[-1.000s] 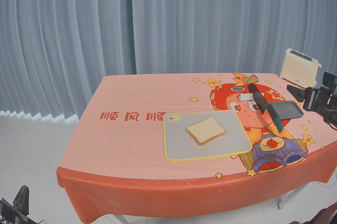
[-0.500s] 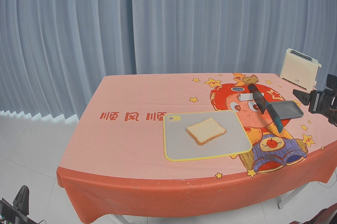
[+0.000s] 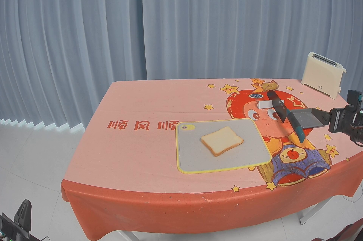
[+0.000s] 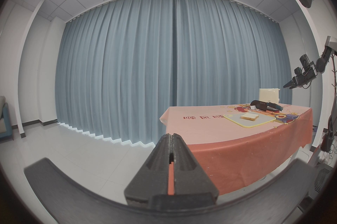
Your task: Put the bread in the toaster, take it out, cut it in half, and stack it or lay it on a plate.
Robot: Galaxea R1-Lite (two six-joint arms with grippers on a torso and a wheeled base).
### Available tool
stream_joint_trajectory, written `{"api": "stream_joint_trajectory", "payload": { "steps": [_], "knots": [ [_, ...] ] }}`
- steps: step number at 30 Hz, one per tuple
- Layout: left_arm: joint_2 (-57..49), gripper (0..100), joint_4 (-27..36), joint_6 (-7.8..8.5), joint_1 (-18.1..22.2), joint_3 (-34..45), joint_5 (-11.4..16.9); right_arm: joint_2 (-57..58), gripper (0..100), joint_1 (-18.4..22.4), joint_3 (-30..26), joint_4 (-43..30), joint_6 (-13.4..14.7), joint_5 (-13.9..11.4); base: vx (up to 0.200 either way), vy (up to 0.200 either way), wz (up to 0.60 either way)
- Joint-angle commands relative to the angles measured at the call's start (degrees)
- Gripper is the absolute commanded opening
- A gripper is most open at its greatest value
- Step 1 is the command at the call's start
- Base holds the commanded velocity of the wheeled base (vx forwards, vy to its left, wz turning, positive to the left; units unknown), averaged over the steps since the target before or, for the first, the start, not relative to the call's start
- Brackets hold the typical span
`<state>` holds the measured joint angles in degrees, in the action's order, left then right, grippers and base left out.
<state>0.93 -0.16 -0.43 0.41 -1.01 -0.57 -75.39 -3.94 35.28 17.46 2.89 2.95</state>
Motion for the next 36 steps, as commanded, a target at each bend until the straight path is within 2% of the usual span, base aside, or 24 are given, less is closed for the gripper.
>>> {"api": "stream_joint_trajectory", "payload": {
  "steps": [1,4,7,10,14,26,36],
  "knots": [
    [-0.9,0,0.0,-0.01,0.0,1.0,0.0,-1.7,100,0.1,-0.5,0.1,-0.5,-0.5,0.0,0.0,0.0],
    [-0.9,0,0.0,-0.01,0.0,1.0,0.0,-3.6,100,1.4,-0.4,0.3,-1.0,-2.1,0.0,0.0,0.0],
    [-0.9,0,0.0,-0.01,0.0,1.0,0.0,-6.0,100,2.7,-0.4,0.4,-1.1,-5.1,0.0,0.0,0.0],
    [-0.9,0,0.0,-0.01,0.0,1.0,0.0,-8.0,100,3.8,0.3,0.5,-3.1,-8.2,0.0,0.0,0.0],
    [-0.9,0,0.0,-0.01,0.0,1.0,0.0,-10.2,100,3.8,0.8,2.1,-5.4,-10.7,0.0,0.0,0.0],
    [-0.9,0,0.0,-0.01,0.0,1.0,0.0,-24.3,100,3.5,11.1,4.1,-5.4,-10.2,0.0,0.0,0.0],
    [-0.9,0,0.0,-0.01,0.0,1.0,0.0,-31.7,100,2.2,12.8,7.9,-5.5,-10.1,0.0,0.0,0.0]
  ]
}}
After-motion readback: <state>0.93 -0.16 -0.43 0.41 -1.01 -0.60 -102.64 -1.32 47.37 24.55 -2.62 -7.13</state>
